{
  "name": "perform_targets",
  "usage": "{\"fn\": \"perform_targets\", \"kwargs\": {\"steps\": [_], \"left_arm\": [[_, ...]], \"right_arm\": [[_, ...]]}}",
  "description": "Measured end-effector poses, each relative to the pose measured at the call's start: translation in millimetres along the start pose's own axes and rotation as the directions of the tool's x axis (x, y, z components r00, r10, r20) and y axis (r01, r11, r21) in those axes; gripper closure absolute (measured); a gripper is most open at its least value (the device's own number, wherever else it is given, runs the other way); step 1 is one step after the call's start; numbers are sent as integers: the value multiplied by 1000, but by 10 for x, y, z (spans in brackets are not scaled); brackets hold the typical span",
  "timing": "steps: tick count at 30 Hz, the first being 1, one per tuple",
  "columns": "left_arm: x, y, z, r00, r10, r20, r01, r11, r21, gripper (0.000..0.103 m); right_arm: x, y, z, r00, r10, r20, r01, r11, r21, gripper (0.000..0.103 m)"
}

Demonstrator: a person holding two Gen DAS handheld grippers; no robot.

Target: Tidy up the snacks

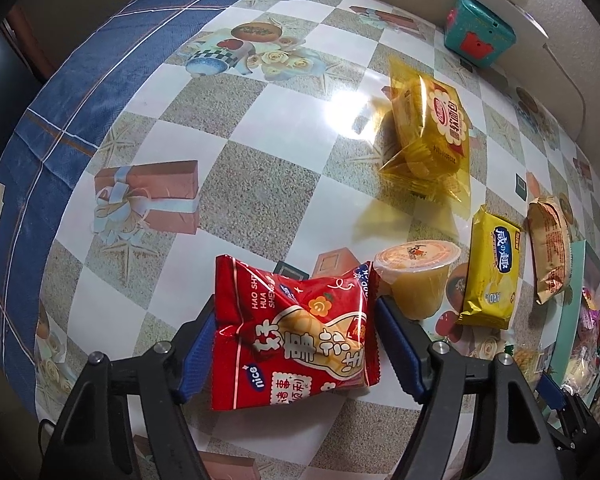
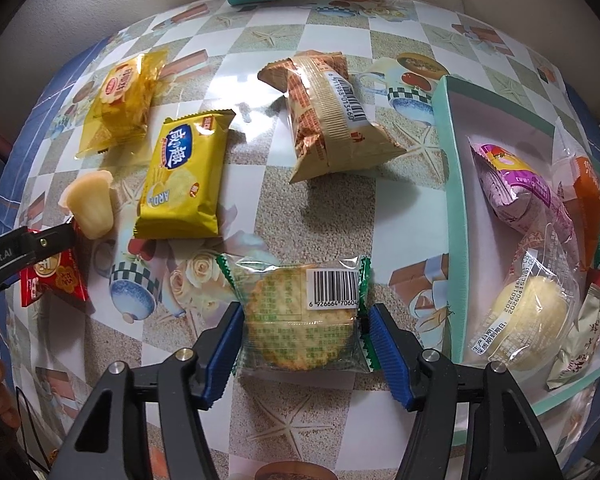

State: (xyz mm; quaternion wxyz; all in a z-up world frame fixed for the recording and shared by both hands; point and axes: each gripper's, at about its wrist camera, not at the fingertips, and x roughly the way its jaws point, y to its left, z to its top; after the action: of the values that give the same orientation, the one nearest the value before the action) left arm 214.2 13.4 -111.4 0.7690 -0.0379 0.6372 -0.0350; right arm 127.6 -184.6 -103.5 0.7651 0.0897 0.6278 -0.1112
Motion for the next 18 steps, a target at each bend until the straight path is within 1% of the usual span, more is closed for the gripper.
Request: {"fn": "perform_targets", "kwargs": {"steps": [18], "left_arm": [[-125, 28, -23, 1000, 1, 17, -1, 1000, -3, 34]], "right_arm": [[-1, -3, 7, 1000, -1, 0, 1, 1000, 0, 37]]}}
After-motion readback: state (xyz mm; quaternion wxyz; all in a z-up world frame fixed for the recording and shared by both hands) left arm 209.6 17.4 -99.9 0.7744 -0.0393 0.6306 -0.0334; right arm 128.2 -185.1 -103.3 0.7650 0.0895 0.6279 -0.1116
